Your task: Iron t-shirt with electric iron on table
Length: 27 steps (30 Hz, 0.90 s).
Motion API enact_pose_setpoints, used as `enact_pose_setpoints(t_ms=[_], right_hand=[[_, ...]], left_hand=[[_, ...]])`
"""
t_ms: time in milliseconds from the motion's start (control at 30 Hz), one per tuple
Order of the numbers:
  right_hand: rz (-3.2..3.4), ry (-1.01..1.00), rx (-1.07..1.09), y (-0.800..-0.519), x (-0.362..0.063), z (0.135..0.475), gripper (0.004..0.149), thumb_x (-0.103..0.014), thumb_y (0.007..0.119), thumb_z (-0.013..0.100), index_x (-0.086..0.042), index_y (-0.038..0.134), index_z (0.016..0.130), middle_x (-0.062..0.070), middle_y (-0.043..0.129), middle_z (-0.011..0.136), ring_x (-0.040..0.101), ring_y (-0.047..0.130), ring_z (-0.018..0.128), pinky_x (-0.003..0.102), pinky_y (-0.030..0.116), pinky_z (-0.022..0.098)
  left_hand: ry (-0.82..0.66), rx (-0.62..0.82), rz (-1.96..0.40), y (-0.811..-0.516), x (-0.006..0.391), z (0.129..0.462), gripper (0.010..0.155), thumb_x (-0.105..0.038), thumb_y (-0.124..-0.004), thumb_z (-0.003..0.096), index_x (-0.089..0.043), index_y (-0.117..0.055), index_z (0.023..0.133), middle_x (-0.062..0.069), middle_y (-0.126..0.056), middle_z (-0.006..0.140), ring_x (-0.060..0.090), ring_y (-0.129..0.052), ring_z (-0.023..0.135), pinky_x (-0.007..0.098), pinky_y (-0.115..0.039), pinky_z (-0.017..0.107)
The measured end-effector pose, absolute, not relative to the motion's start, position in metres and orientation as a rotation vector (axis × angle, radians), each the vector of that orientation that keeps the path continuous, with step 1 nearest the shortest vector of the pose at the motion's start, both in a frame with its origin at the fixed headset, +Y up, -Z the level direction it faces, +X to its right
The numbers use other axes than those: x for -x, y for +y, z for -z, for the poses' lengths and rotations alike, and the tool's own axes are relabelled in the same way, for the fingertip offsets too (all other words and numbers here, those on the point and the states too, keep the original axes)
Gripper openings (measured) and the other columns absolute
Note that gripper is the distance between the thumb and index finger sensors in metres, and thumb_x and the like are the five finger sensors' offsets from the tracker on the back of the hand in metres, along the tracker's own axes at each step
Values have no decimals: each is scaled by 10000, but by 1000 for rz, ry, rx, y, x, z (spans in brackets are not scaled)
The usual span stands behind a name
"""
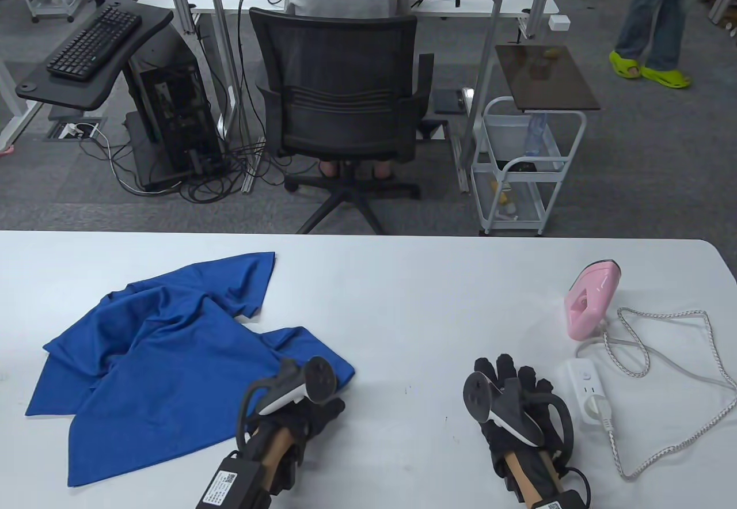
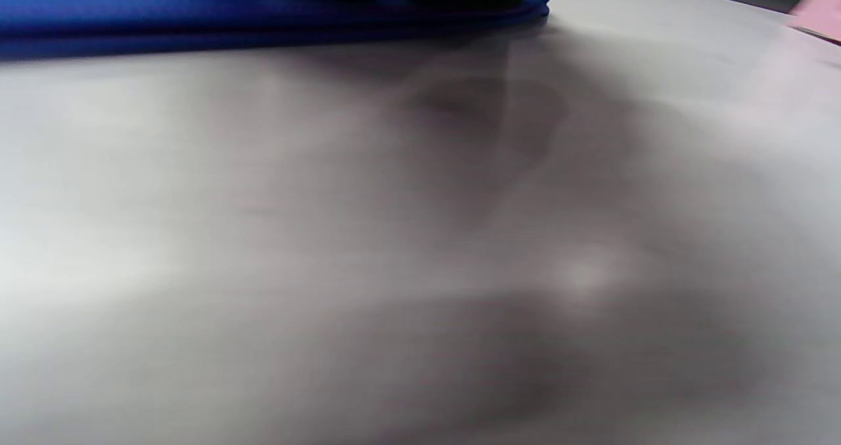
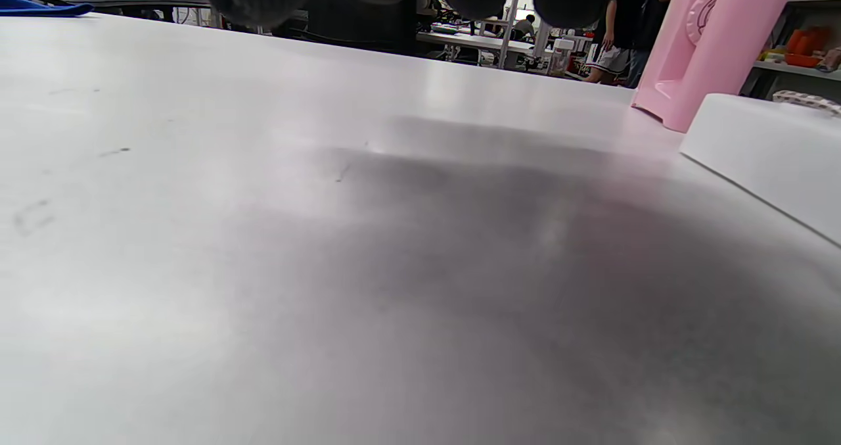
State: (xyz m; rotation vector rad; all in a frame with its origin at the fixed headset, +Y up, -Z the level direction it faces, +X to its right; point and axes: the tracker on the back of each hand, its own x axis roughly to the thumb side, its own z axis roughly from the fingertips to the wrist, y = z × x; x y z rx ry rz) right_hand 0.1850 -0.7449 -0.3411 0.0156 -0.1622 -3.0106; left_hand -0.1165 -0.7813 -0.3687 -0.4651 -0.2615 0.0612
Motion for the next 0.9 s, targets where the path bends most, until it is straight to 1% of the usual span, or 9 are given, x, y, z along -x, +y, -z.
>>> enact_pose_setpoints(t_ms=[200,300,333,400,533,633,667,733,900], right_hand=[[3106,-205,56,-747,-175,339,653,-477,664,498,-264,533,1101,179,531,1159,551,639,984,729,551,666],[3133,-331,316,-752,-163,336,655,-486,643,495,-293,501,1105,154,469,1179,549,576,1015,739,533,667],[3132,-354,413,-756,-157,335,649,-484,637,494,-297,503,1102,145,460,1181,548,561,1020,744,526,665],[3108,-374,543,-762,-147,333,648,-485,599,487,-307,482,1099,113,436,1185,539,521,1035,749,507,670],[3103,-382,738,-771,-130,331,640,-476,546,474,-313,464,1087,28,395,1181,514,456,1051,755,479,669],[3093,-462,771,-775,-122,331,632,-481,543,466,-290,550,1069,17,527,1156,493,508,1048,757,490,663],[3072,-529,739,-777,-122,332,628,-485,549,464,-277,592,1054,12,538,1143,491,518,1042,755,503,659],[3069,-518,699,-772,-124,333,620,-491,548,467,-285,598,1049,2,547,1140,481,551,1040,751,506,663],[3071,-460,508,-753,-142,339,593,-506,574,479,-223,839,928,48,817,1007,428,800,909,698,604,643]], left_hand=[[-461,523,-50,-781,55,353,660,-586,-583,479,-364,-511,1097,-79,-441,1196,295,-442,1118,583,-426,780],[-575,584,-118,-780,32,342,685,-581,-584,481,-334,-489,1113,-56,-434,1201,287,-413,1121,581,-413,785],[-587,587,-138,-780,29,340,733,-583,-580,480,-299,-405,1133,7,-404,1210,297,-409,1120,586,-404,785],[-573,543,-154,-777,31,338,780,-572,-578,477,-249,-318,1138,46,-350,1206,334,-428,1112,593,-411,782],[-514,385,-92,-763,60,340,818,-572,-572,475,-200,-267,1137,120,-302,1195,409,-422,1091,609,-444,760],[-363,351,-43,-756,101,342,842,-584,-563,476,-182,-235,1140,152,-277,1196,447,-401,1088,627,-437,754],[-294,360,-42,-757,118,342,843,-588,-558,478,-186,-229,1142,156,-271,1198,454,-391,1092,631,-429,758],[-214,349,-57,-761,144,341,841,-583,-561,479,-178,-243,1144,176,-279,1194,474,-393,1084,643,-427,749],[-101,405,48,-782,186,337,828,-590,-557,479,-194,-266,1146,188,-278,1194,492,-397,1080,650,-429,744]])
